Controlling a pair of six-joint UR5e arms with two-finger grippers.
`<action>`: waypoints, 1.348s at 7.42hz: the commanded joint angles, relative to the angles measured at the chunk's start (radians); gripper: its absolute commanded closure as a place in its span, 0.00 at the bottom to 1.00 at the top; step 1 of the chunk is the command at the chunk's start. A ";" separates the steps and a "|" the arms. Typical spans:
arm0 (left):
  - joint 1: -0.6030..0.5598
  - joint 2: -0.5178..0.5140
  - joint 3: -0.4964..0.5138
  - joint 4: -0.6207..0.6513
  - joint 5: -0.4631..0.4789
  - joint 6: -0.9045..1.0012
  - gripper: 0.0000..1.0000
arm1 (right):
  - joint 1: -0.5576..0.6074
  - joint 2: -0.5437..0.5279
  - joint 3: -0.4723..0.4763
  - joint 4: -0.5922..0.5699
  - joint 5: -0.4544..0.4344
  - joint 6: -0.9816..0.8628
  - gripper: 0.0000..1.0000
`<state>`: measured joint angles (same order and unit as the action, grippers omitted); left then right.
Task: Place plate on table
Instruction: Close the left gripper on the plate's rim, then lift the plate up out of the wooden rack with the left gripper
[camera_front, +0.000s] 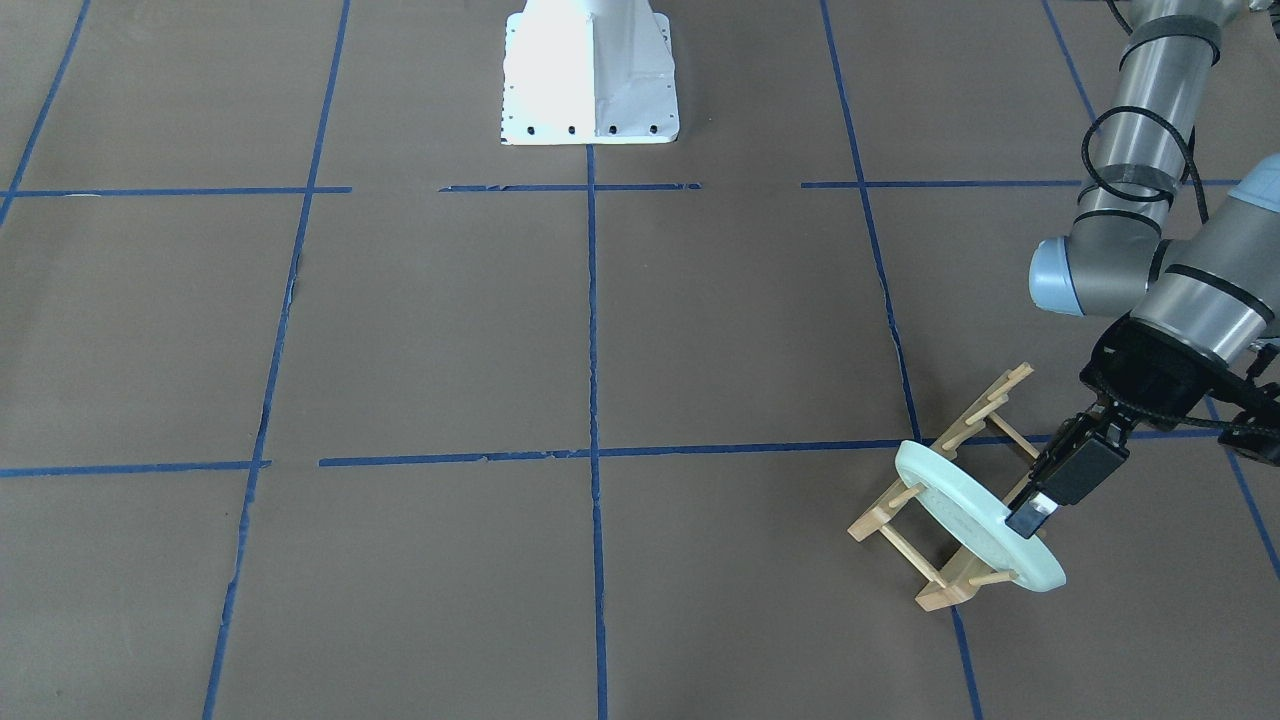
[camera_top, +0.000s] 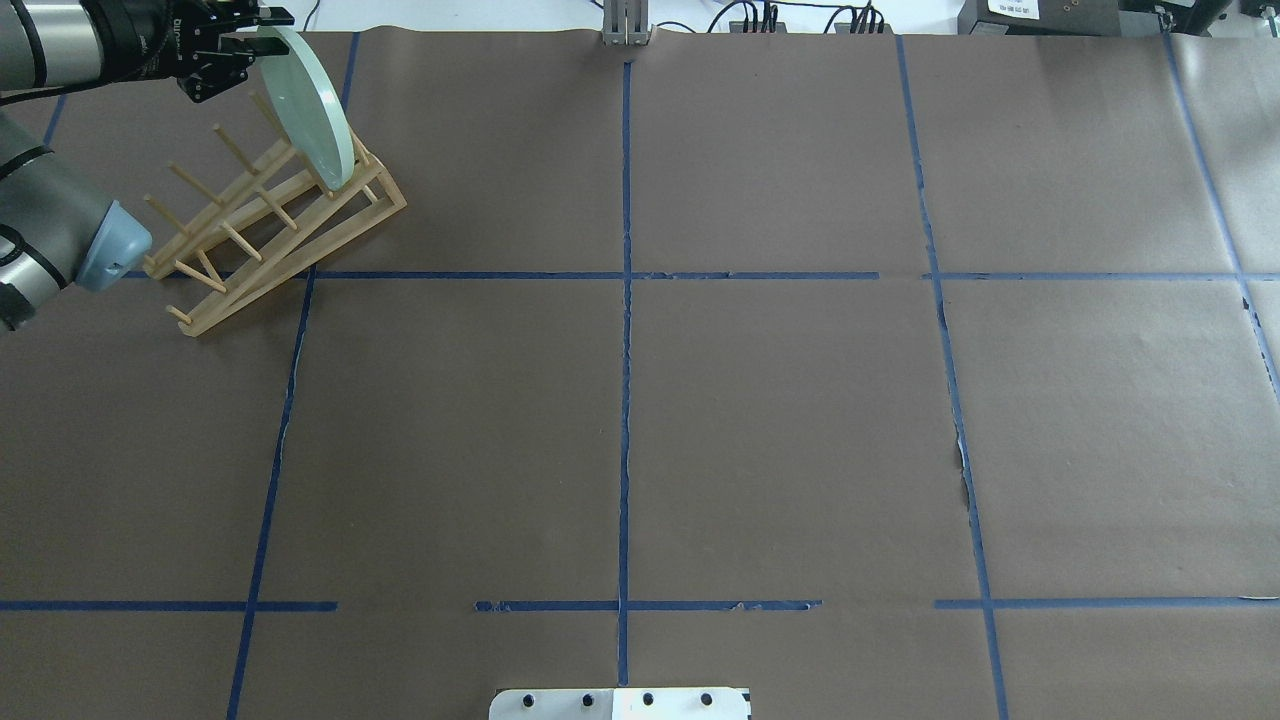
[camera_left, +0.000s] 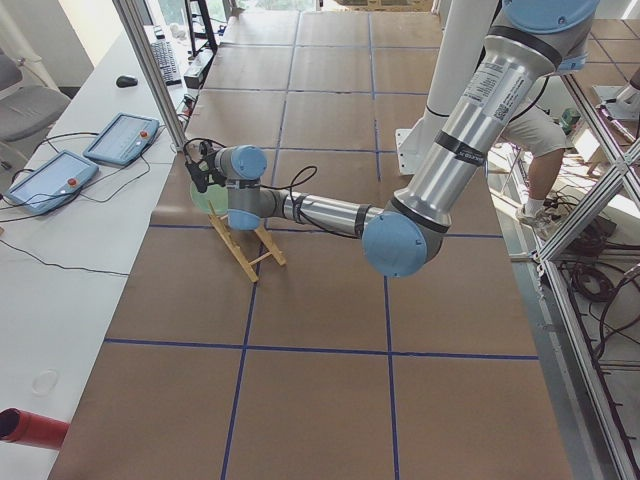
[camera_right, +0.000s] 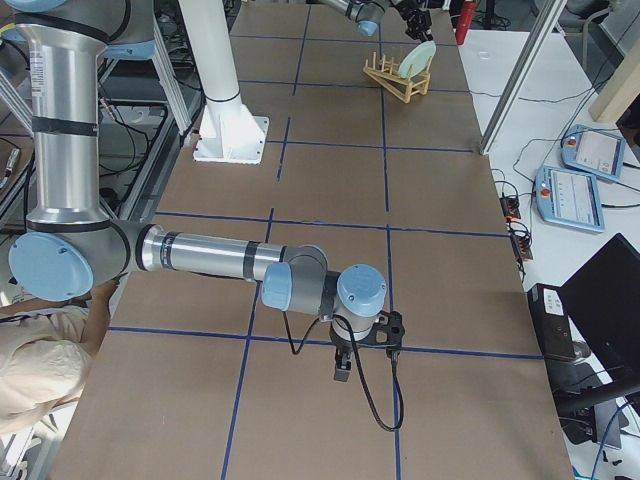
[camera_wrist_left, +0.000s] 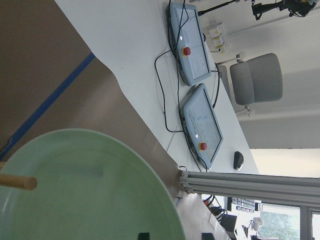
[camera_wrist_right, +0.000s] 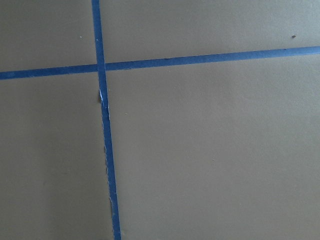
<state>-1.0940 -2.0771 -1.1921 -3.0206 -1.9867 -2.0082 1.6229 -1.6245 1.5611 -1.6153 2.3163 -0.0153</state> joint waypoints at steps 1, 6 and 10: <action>0.000 -0.001 0.000 0.000 0.002 0.000 0.71 | 0.000 0.000 0.000 0.000 0.000 0.000 0.00; -0.029 0.002 -0.084 0.000 -0.003 0.003 1.00 | 0.000 0.000 0.000 0.000 0.000 0.000 0.00; -0.107 -0.001 -0.284 0.134 -0.070 -0.095 1.00 | 0.000 0.000 0.000 0.000 0.000 0.000 0.00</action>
<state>-1.1817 -2.0773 -1.3974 -2.9828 -2.0124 -2.0735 1.6229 -1.6245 1.5615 -1.6153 2.3163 -0.0153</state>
